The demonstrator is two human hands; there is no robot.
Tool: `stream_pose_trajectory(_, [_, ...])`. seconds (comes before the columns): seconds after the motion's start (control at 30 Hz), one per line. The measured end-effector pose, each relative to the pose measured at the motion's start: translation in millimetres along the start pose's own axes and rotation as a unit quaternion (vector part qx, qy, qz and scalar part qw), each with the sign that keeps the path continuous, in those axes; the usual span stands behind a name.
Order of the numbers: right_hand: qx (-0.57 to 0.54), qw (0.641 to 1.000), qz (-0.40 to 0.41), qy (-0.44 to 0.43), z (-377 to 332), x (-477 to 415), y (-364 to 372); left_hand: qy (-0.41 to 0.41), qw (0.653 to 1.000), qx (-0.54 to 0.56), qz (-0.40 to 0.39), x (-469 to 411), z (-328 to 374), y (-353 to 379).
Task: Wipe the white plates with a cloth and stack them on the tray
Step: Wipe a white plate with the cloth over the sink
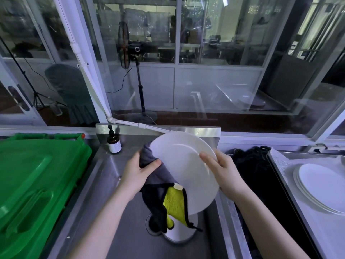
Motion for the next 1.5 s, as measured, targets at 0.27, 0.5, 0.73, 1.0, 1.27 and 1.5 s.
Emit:
stream_pose_trajectory(0.27, [0.229,0.961,-0.135,-0.071,-20.9,-16.3,13.8,0.103,0.958,-0.209,-0.167,-17.1,47.7,23.2])
stream_pose_trajectory(0.5, [-0.034,0.997,0.068,0.034,11.2,-5.9,-10.1,-0.057,0.988,0.126,0.072,4.8,4.4,19.0])
stream_pose_trajectory(0.73, [0.207,0.970,-0.120,-0.052,-10.3,-10.7,8.4,0.093,0.959,-0.200,-0.176,-18.9,40.0,27.2])
stream_pose_trajectory(1.0, [-0.036,0.989,0.143,0.022,11.0,-2.5,8.2,-0.111,0.973,0.172,0.110,5.1,-10.4,14.6])
stream_pose_trajectory(1.27, [-0.014,1.000,-0.003,0.011,13.9,-4.7,7.3,-0.044,0.986,0.068,0.145,1.4,4.1,-15.2])
stream_pose_trajectory(1.5, [0.242,0.961,-0.067,-0.114,-21.5,-24.1,28.5,0.075,0.981,-0.139,-0.110,-9.5,54.4,11.1])
Point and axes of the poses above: each hand's wrist, its own x-axis away from the middle knuckle, its own y-axis out of the palm, z = x × y, the point moved 5 cm from there along -x, towards the middle knuckle, and after that the axes turned 5 degrees about x, right-handed, at the moved point
